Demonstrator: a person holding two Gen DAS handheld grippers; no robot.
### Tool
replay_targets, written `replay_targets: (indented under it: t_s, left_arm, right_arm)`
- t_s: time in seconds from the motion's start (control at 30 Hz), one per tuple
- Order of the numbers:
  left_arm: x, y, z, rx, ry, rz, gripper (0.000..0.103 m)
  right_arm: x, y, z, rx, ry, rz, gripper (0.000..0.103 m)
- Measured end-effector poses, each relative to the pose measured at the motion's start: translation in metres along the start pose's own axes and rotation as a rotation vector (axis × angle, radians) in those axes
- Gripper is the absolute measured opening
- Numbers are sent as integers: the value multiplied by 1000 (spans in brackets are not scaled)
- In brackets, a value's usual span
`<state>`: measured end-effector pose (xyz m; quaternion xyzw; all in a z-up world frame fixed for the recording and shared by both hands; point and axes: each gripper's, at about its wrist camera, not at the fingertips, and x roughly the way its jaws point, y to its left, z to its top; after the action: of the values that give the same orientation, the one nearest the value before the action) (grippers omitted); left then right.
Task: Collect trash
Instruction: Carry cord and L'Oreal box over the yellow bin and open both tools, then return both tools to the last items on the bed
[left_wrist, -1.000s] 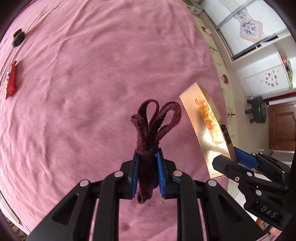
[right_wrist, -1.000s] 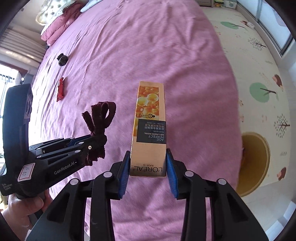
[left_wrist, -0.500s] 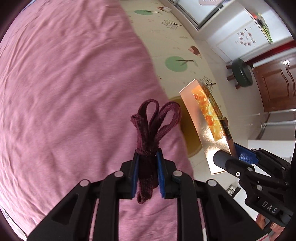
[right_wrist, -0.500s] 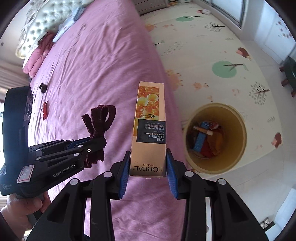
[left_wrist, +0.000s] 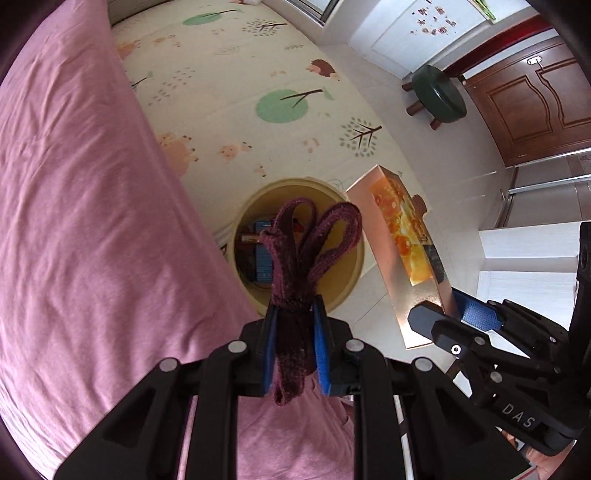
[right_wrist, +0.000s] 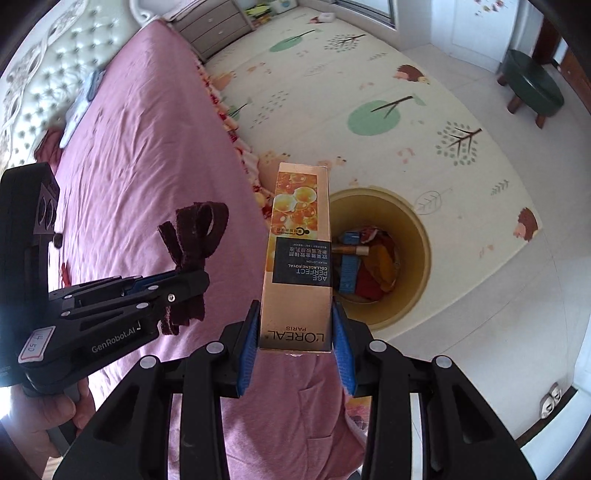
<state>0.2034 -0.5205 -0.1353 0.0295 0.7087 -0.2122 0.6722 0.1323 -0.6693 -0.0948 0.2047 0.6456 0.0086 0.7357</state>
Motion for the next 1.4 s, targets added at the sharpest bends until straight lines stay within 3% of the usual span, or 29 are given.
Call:
replay_targets:
  t_s: [0.2,0.23,0.27,0.33,0.37,0.57,0.97,1.17,1.4]
  left_arm:
    - [13,-16,24,21,-6,-17,21]
    - [13,-19,27,27,-8,-15,28]
    - [13,-21,30,29,-14,-8,43]
    - [12,-23,35,33,-26,3,70]
    - [10,-23,37,32,-34,5,75]
    - [10,-17,35,18,-24,4,78]
    - [-9,18,15,-51,-53,8,78]
    - [-31,63,-7,-138,-92,20,78]
    - [-60,130,-41,-266,-148,44,78]
  right_arm:
    - [-8,-20,11,15,-36,-6,37]
    - [-9,-23,13,20,-42,-19,38]
    - [-10,-25,15,21,-44,-26,40]
    - [-13,-32,17,38,-64,-39,56]
    - [-14,-35,17,45,-67,-38,56]
    - [-11,-38,18,60,-56,-30,56]
    - [-10,1,19,-4,-48,-12,56]
    - [-5,43,19,-77,-35,2,56]
    - [10,122,14,-215,-4,32,56]
